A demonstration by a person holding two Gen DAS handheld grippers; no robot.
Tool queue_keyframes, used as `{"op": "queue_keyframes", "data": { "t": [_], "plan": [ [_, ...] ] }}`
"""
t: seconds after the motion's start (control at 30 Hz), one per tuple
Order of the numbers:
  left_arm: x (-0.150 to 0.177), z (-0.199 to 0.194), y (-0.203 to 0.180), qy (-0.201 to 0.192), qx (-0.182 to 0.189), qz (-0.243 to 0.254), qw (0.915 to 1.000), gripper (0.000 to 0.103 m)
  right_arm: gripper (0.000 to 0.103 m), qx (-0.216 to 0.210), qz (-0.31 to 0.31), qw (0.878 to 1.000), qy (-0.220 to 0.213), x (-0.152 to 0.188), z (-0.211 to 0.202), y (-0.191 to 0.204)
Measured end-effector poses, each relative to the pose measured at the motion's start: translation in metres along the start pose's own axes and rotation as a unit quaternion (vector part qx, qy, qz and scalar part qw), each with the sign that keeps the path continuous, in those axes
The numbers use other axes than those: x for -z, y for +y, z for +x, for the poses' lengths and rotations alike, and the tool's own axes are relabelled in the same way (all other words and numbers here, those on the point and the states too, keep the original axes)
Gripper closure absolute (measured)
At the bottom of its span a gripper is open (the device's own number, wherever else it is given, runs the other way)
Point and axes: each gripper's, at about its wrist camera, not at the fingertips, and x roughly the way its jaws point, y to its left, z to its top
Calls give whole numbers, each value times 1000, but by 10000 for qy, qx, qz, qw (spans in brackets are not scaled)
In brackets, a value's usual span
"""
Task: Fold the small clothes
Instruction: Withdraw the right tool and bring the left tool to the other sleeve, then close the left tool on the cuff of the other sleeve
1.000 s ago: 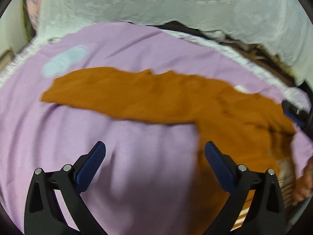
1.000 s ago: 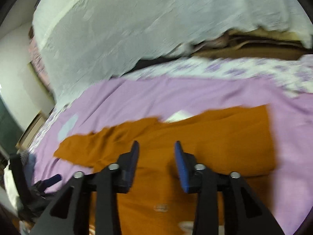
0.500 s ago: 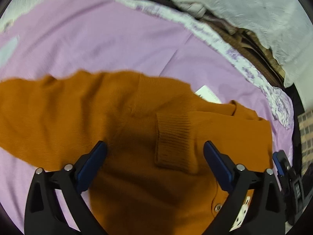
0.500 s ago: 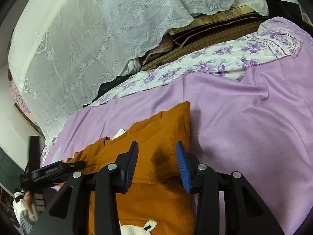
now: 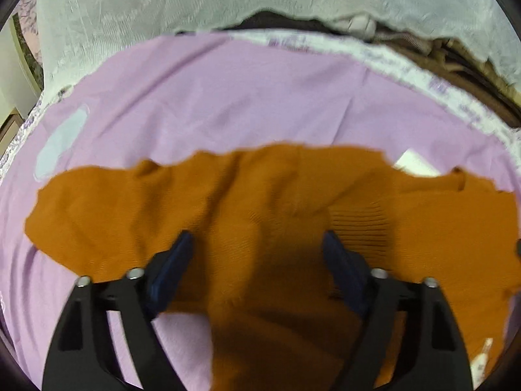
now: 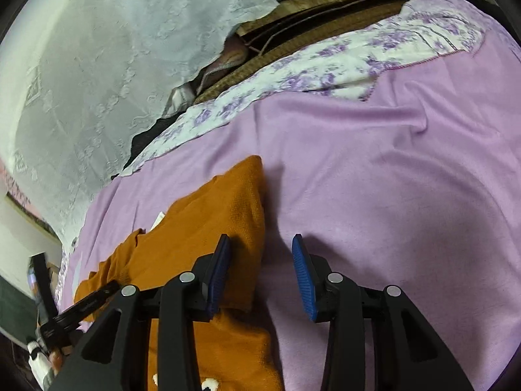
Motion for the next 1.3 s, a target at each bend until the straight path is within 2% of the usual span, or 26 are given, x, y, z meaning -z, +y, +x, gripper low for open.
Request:
{"op": "queue_keyframes", "data": {
  "t": [0.1, 0.13, 0.17, 0.23, 0.3, 0.33, 0.4, 0.47, 0.5, 0.57, 0.6, 0.63, 0.67, 0.77, 0.8, 0.9, 1.03, 1.13, 1.23, 1.3],
  "plan": [
    [-5, -31, -20, -414, 382, 250, 9981, 24, 68, -13, -27, 10000, -56, -1, -2, 2],
    [-6, -31, -34, -441, 425, 445, 9971, 18, 68, 9, -69, 10000, -25, 0, -1, 3],
    [-5, -30, -43, -425, 344, 603, 9967, 15, 68, 143, -147, 9998, 57, 2, 2, 5],
    [-2, -10, -60, -210, -133, 918, 9955, 14, 67, 406, -221, 9986, 253, 4, 11, 3],
    [1, 17, -60, 147, -375, 894, 9952, 9, 68, 417, -211, 9984, 307, 3, 14, -2],
    [0, 24, -51, 167, -290, 629, 9975, 4, 68, 456, -214, 9983, 292, 2, 13, -2],
    [-2, 25, -40, 255, -102, 362, 9990, 4, 68, 632, -257, 9977, 15, 1, 2, 1],
    [-3, 18, -33, 222, 40, 287, 9993, 4, 69, 430, -333, 9984, -168, 1, -9, 8],
    [-3, 15, -33, 163, 26, 344, 9993, 4, 69, 219, -463, 9985, -180, 1, -14, 16],
    [1, 13, -39, -14, -374, 748, 9965, 4, 69, 79, -767, 9969, -137, 6, -15, 30],
    [4, 16, -40, -39, -519, 897, 9946, 4, 67, 151, -1006, 9948, 12, 11, -9, 38],
    [5, 18, -37, -9, -476, 949, 9943, 4, 64, 289, -1194, 9921, 246, 16, 2, 41],
    [6, 16, -30, 1, -373, 858, 9956, 4, 62, 398, -1314, 9893, 500, 22, 14, 39],
    [10, -3, 4, 11, -89, 445, 9990, 4, 62, 308, -1234, 9913, 333, 20, 9, 35],
    [13, -9, 18, -10, -62, 362, 9993, 4, 62, 182, -1110, 9935, 147, 16, 0, 33],
    [26, -24, 73, -62, -282, 44, 9996, 4, 55, 176, -914, 9953, -260, 12, -15, 27],
    [45, -33, 154, 73, -349, -624, 9974, 4, 54, 117, -417, 9981, -438, 11, -15, 5],
    [54, -34, 204, 104, -107, -1348, 9908, 4, 54, 52, -47, 9977, -679, 12, -26, -11],
    [55, -29, 238, 81, 454, -2088, 9769, 4, 43, 75, 235, 9952, -947, 16, -36, -23],
    [52, -24, 248, 34, 734, -2373, 9687, 4, 37, 99, 347, 9945, -984, 19, -39, -29]
  ]
}}
